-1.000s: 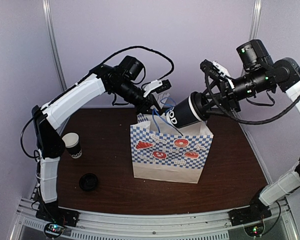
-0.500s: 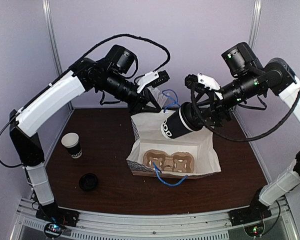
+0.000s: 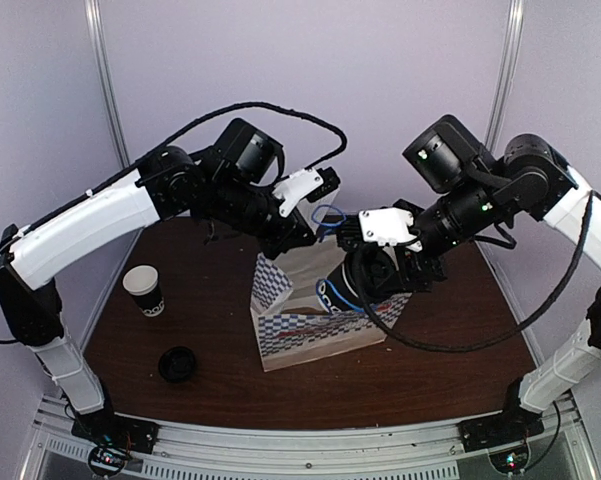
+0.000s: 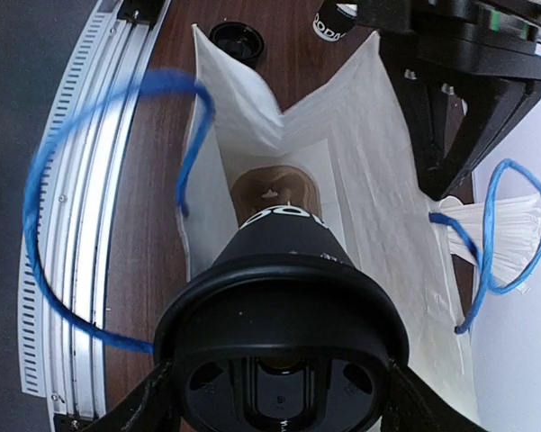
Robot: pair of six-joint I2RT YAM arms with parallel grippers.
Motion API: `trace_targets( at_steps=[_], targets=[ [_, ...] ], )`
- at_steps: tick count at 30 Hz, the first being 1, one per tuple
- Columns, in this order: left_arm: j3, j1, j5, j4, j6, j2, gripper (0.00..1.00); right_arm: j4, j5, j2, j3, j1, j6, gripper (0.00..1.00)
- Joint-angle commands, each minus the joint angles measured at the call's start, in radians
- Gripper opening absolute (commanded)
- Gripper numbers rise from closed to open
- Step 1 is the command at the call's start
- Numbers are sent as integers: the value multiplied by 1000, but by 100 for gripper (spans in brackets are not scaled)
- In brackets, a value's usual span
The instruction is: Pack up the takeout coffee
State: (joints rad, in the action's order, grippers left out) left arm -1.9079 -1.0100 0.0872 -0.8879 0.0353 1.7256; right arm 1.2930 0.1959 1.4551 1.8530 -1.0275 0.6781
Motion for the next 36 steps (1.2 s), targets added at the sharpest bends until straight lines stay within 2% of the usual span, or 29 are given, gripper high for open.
trace_targets(
  at_steps=[1,9,12,13,19,23,29,36],
  targets=[
    [106,1,-148,185,-115,-95,0,7,-110,-12,-47,-42,32,57],
    [179,-5,-69,244,-156,-142,0,22,-122,-40,-169,-92,53,57],
    [192,-8,-5,257,-156,-151,32,50,-89,-66,-201,-93,72,56],
    [192,-8,9,259,-157,-154,39,60,-72,-70,-209,-92,77,57],
    [194,-9,142,317,-136,-197,55,89,-17,-85,-277,-95,93,57],
    [201,-8,180,363,-111,-239,60,91,-24,-91,-301,-95,92,57],
    [230,-6,38,390,-57,-270,64,30,-123,-89,-323,-97,68,55],
    [264,6,35,408,-46,-256,65,-48,-275,-74,-332,-102,56,53]
  ],
)
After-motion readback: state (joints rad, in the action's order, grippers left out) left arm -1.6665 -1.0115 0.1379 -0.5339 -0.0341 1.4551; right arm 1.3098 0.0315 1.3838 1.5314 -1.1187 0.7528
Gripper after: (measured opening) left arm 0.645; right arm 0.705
